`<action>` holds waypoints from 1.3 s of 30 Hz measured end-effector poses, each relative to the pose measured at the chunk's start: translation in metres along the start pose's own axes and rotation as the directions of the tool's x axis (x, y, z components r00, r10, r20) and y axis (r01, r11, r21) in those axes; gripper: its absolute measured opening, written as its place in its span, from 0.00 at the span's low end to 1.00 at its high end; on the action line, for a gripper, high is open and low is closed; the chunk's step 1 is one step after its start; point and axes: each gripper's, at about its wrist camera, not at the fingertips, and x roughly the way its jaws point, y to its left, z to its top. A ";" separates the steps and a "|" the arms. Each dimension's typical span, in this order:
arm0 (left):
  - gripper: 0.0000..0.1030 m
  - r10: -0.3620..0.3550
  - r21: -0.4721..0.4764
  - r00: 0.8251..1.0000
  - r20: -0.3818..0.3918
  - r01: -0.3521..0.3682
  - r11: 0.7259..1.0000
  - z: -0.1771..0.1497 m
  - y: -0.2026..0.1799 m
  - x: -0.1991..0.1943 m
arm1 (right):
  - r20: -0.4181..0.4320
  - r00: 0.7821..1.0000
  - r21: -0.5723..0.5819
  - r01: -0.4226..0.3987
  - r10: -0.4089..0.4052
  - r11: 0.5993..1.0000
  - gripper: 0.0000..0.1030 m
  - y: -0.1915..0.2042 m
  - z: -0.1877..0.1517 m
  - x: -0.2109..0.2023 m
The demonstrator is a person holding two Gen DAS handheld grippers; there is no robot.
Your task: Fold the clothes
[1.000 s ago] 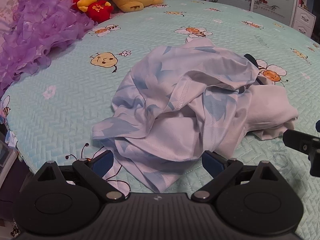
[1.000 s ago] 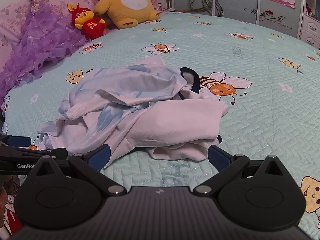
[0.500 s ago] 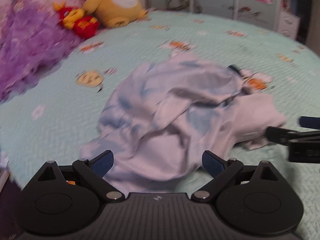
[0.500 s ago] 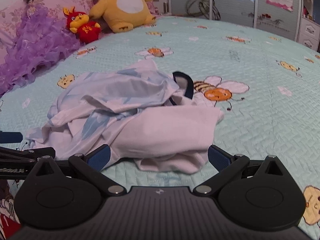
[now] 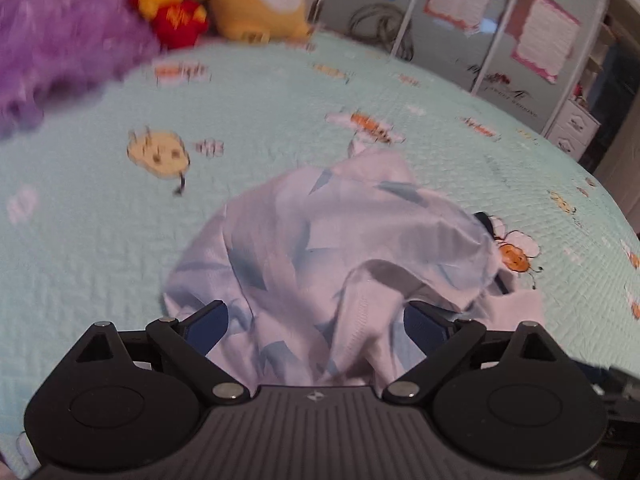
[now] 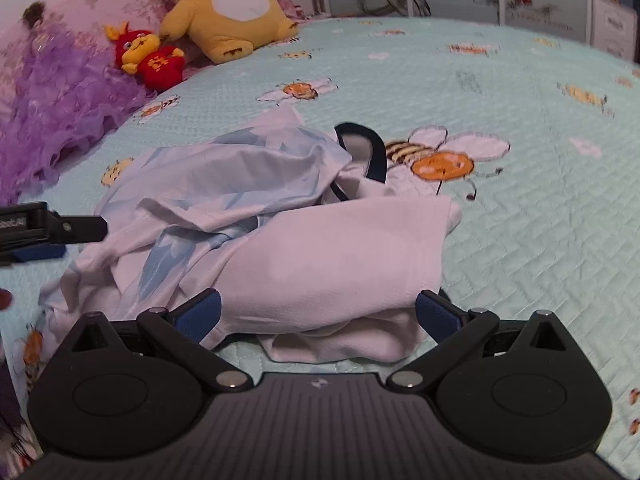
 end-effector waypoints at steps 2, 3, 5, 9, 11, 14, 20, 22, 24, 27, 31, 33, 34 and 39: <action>0.95 0.010 -0.024 1.000 -0.001 -0.010 1.000 0.005 0.002 0.010 | -0.005 1.000 0.062 -0.012 0.013 0.998 0.99 -0.006 0.003 0.005; 0.95 0.002 -0.041 1.000 -0.003 -0.003 0.999 0.008 0.003 0.014 | -0.005 1.000 0.095 -0.019 0.019 0.995 0.99 -0.009 0.004 0.007; 0.95 0.008 -0.091 1.000 -0.019 -0.010 0.996 0.012 0.008 0.027 | -0.003 1.000 0.141 -0.028 0.029 0.990 0.99 -0.013 0.008 0.013; 0.76 0.002 -0.164 0.995 -0.097 -0.018 0.986 0.015 0.014 0.055 | -0.039 0.999 0.168 -0.012 0.018 0.986 0.99 -0.014 0.013 0.034; 0.65 0.002 -0.151 0.996 -0.089 -0.016 0.988 0.013 0.013 0.056 | -0.057 0.998 0.163 -0.007 0.017 0.987 0.98 -0.013 0.013 0.042; 0.18 -0.017 -0.094 0.999 -0.049 0.012 0.995 0.010 0.007 0.045 | -0.050 0.999 0.112 -0.013 0.019 0.994 0.69 -0.007 0.013 0.045; 0.11 -0.040 -0.003 0.999 0.017 0.040 0.999 0.003 -0.006 0.009 | -0.004 0.999 0.071 -0.047 0.047 0.996 0.19 -0.003 0.012 0.030; 0.11 -0.057 0.017 0.997 0.051 0.056 0.998 0.003 -0.010 -0.009 | 0.020 0.998 0.067 -0.060 0.058 0.996 0.18 -0.002 0.011 0.019; 0.11 -0.080 0.062 0.993 0.091 0.075 0.995 0.005 -0.021 -0.028 | 0.045 0.997 0.058 -0.062 0.060 0.996 0.18 -0.001 0.009 0.003; 0.10 -0.128 0.121 0.982 0.139 0.111 0.986 0.009 -0.033 -0.062 | 0.096 0.994 0.044 -0.060 0.055 0.997 0.18 0.000 0.008 -0.026; 0.10 -0.166 0.161 0.967 0.195 0.136 0.978 0.014 -0.052 -0.104 | 0.194 0.980 0.043 -0.060 0.050 0.997 0.17 -0.002 0.009 -0.076; 0.09 -0.192 0.182 0.956 0.220 0.153 0.971 0.014 -0.063 -0.124 | 0.239 0.969 0.069 -0.084 0.065 0.994 0.16 -0.009 0.010 -0.103; 0.09 -0.211 0.194 0.951 0.227 0.168 0.967 0.013 -0.069 -0.134 | 0.262 0.963 0.087 -0.095 0.069 0.992 0.16 -0.014 0.010 -0.117; 0.08 -0.319 0.273 0.911 0.262 0.247 0.930 0.006 -0.106 -0.187 | 0.380 0.923 0.162 -0.126 0.056 0.979 0.15 -0.039 0.009 -0.191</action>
